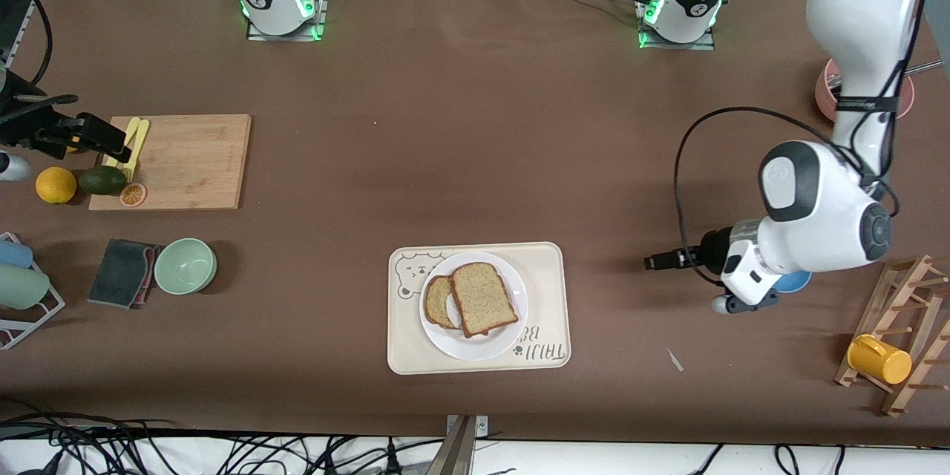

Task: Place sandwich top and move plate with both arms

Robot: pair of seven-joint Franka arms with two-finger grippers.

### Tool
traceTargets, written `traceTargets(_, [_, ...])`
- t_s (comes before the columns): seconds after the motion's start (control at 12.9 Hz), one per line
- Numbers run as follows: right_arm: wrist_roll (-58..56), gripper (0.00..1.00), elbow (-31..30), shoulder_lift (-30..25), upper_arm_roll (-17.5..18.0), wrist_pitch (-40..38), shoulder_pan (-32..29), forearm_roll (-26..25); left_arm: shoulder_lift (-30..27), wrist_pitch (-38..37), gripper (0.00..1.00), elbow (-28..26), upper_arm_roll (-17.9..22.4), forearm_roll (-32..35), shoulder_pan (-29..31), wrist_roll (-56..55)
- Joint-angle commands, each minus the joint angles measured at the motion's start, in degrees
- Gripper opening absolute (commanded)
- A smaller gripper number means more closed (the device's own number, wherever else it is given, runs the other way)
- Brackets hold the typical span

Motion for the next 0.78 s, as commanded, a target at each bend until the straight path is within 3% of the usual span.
traceTargets(0.0, [0.76,1.0,0.93,-0.12,0.2,-1.17,-0.15,0.07,-5.23,-4.12,1.0,-1.12,1.05,7.79,-0.01,-3.29])
traceTargets(0.31, [0.5,1.0,5.41,1.28,0.29,-5.74,-0.15,-0.2,-11.12,-7.65,1.0,-1.12,1.58,15.34,2.8,-3.47])
traceTargets(0.7, [0.76,1.0,5.59,1.81,0.37,-5.75,0.12,0.15,-15.87,-9.32,1.0,-1.03,1.58,18.17,5.36,-3.21])
